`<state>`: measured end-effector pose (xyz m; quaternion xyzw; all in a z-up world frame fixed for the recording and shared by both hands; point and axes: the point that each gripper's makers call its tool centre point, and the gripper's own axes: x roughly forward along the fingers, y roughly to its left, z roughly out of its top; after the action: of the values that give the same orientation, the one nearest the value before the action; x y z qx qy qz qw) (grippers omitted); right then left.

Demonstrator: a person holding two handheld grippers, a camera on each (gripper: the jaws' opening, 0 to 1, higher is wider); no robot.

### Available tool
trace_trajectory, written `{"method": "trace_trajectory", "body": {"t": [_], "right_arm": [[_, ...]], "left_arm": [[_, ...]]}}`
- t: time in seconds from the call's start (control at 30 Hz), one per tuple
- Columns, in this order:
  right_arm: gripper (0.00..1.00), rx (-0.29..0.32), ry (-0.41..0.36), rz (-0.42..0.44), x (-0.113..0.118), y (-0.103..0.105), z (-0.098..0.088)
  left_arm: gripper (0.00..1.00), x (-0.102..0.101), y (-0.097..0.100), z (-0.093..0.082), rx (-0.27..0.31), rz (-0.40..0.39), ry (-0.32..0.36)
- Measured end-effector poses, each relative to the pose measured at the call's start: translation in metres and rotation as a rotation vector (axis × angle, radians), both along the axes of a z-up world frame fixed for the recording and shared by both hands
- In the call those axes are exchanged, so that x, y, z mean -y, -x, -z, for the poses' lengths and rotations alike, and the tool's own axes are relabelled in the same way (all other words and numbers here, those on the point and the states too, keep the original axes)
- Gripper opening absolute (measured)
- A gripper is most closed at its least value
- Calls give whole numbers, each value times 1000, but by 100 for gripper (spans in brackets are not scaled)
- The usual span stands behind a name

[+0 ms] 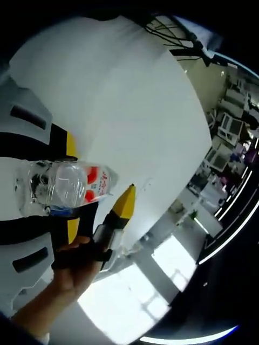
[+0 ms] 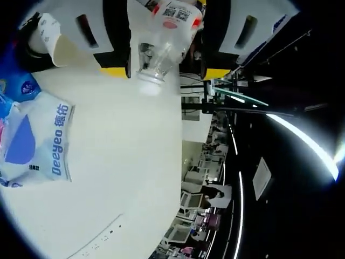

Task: Arrange the tabletop items into an orderly group along one side of the table until the central work area is clear of visible clutter.

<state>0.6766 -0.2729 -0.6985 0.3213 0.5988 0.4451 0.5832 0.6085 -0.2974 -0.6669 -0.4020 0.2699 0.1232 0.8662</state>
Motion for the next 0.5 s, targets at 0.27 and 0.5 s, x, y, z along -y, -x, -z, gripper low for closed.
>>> {"method": "trace_trajectory", "body": {"t": [0.27,0.5], "right_arm": [[33,29,5,-5,2,0,3],[25,-26,-67,83,1,-10,-8]], "left_arm": [[33,1,-2,-4,18,19,-4],[33,-2,-4,-8,28,59,-50]]}}
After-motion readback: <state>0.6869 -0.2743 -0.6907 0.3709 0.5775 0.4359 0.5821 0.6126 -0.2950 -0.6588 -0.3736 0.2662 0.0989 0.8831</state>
